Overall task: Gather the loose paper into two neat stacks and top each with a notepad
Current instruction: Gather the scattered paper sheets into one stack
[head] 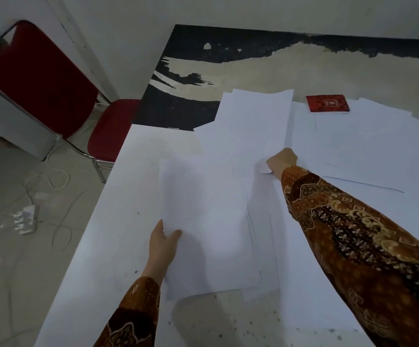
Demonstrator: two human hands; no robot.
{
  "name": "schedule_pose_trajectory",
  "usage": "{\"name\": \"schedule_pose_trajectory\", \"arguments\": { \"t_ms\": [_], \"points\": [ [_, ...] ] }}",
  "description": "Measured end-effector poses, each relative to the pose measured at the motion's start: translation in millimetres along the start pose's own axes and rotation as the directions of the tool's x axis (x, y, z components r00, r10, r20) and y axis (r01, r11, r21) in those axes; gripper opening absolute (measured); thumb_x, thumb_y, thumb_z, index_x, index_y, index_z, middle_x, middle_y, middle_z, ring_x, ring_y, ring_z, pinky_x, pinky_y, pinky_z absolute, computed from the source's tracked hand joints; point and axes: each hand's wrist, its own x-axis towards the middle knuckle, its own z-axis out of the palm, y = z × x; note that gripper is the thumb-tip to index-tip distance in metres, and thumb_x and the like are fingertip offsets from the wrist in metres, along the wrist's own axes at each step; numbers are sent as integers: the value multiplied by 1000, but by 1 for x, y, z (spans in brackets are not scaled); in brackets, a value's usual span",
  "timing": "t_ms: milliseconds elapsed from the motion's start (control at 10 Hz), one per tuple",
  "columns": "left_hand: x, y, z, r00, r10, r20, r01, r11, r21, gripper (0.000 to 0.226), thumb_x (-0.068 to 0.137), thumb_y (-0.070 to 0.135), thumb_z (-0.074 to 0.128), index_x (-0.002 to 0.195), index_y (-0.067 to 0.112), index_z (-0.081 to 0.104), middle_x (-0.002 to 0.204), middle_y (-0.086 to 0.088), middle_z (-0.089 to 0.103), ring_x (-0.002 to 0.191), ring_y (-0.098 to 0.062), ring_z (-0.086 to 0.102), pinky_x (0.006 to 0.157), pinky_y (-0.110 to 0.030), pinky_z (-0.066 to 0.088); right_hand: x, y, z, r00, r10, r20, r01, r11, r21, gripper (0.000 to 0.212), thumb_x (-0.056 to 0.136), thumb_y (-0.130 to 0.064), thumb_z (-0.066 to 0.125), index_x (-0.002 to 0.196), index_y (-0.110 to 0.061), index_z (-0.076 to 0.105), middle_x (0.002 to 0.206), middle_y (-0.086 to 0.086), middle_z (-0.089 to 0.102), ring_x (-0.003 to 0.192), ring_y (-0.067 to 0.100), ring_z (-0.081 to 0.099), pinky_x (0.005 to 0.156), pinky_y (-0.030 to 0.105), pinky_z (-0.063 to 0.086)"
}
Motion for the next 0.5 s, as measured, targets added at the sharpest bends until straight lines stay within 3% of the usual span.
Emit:
{"name": "schedule_pose_trajectory", "arguments": {
  "t_ms": [100, 200, 300, 400, 500],
  "points": [
    [-1, -2, 5, 1000, -14, 18, 14, 1000, -6, 42, 89, 19, 63, 129, 10, 52, 118, -8, 63, 103, -29, 62, 92, -49, 52, -13, -6, -24, 998, -12, 68, 6, 996, 85, 42, 81, 0, 53, 122, 1, 48, 120, 15, 56, 101, 30, 60, 72, 26, 57],
    [-7, -1, 10, 998, 21, 67, -20, 1000, -14, 35, 90, 18, 62, 123, 11, 55, 114, -7, 65, 99, -26, 63, 88, -45, 54, -31, -5, -61, 996, -15, -83, 41, 945, 325, 32, 86, 7, 44, 115, 1, 54, 108, 9, 56, 86, 22, 58, 40, 12, 47],
    [-11, -1, 17, 994, 32, 107, -30, 999, -23, 34, 90, 17, 62, 123, 10, 55, 113, -7, 65, 96, -24, 64, 83, -39, 55, -47, 10, -92, 978, 49, -201, 70, 838, 542, 35, 86, 7, 43, 116, -5, 55, 108, 4, 55, 94, 24, 61, 57, 28, 59],
    [-15, 3, 23, 991, 39, 128, -38, 999, -11, 35, 90, 17, 61, 123, 8, 56, 113, -9, 65, 96, -26, 64, 84, -42, 55, -68, 39, -112, 976, 110, -188, 43, 750, 660, 36, 84, 7, 46, 117, -6, 55, 110, 4, 57, 91, 22, 60, 54, 26, 59],
    [-17, 7, 31, 988, 45, 148, -43, 999, -18, 37, 92, 21, 58, 126, 7, 55, 118, -10, 64, 103, -28, 63, 93, -47, 52, -96, 80, -110, 995, 74, -66, -10, 737, 676, 36, 81, 7, 52, 114, -7, 57, 111, 10, 63, 92, 24, 63, 59, 28, 60]
  ]
}}
